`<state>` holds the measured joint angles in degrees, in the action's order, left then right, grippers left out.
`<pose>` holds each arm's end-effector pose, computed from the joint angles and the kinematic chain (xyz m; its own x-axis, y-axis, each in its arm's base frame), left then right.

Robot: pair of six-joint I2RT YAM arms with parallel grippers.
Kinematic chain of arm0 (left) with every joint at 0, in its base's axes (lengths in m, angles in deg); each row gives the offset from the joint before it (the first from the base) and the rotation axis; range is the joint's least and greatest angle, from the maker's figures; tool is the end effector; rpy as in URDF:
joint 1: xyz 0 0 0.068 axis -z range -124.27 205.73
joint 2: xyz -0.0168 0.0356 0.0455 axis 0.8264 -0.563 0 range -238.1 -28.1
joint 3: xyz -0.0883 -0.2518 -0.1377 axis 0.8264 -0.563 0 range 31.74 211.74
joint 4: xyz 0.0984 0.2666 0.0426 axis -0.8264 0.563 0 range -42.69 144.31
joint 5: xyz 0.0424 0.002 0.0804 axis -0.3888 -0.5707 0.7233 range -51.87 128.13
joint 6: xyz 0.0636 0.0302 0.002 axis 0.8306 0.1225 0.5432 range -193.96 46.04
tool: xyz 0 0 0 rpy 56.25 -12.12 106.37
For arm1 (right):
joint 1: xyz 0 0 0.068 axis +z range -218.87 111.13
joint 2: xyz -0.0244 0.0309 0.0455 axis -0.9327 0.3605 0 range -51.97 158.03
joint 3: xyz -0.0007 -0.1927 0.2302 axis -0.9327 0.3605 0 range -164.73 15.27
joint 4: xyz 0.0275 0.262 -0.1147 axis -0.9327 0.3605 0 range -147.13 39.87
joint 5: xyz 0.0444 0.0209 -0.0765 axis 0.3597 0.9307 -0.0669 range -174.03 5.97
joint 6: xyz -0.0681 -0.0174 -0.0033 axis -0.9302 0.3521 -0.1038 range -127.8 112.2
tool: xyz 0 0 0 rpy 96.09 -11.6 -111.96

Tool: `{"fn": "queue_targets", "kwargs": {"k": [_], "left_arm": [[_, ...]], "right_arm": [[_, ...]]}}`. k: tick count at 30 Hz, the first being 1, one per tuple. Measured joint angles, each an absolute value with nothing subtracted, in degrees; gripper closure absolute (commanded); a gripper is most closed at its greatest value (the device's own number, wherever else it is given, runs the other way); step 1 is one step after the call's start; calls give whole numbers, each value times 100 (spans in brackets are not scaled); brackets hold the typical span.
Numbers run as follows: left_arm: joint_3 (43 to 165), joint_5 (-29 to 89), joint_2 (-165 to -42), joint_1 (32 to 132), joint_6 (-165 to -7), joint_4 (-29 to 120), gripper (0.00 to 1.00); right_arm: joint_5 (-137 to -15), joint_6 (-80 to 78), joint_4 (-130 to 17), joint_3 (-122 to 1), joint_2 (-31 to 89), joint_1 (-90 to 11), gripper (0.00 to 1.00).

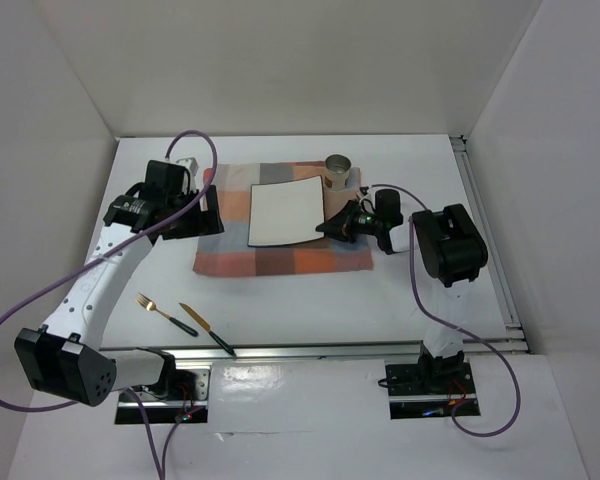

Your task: Set the dinner table for one person

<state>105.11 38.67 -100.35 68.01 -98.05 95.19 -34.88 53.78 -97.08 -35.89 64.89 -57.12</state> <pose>0.2857 -0.0616 0.3613 -0.7339 -0.2581 -0.6283 -0.1022 0.9564 -0.2734 0.4018 0.1280 0.1021 -0.9062 0.3992 -0.1395 -0.0065 0.3166 0.9485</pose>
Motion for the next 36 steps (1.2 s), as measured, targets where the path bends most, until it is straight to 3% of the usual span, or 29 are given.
{"fn": "queue_targets", "kwargs": {"k": [14, 16, 18, 19, 24, 28, 36], "left_arm": [[10469, 3821, -10035, 6801, -9808, 9519, 5], [10469, 3821, -10035, 6801, -9808, 9519, 5], [10469, 3821, -10035, 6801, -9808, 9519, 5], [10469, 3821, -10035, 6801, -9808, 9517, 5], [10469, 3911, -10037, 6803, -9891, 9519, 5], [10469, 4166, -10079, 6801, -10116, 9539, 8], [10386, 4798, -10109, 6344, -10444, 9773, 7]], "right_arm": [[-3307, 4993, -9164, -3993, 6637, -5714, 100], [-3329, 4930, -9085, -3993, 6637, -5714, 70], [-3348, 4838, -8956, -3995, 6635, -5714, 51], [-3385, 4753, -8899, -4002, 6633, -5714, 36], [-3665, 4340, -8239, -4188, 6486, -5688, 7], [-4236, 3833, -7452, -4594, 6231, -5583, 0], [-6052, 2851, -5498, -5189, 5612, -5050, 0]]}}
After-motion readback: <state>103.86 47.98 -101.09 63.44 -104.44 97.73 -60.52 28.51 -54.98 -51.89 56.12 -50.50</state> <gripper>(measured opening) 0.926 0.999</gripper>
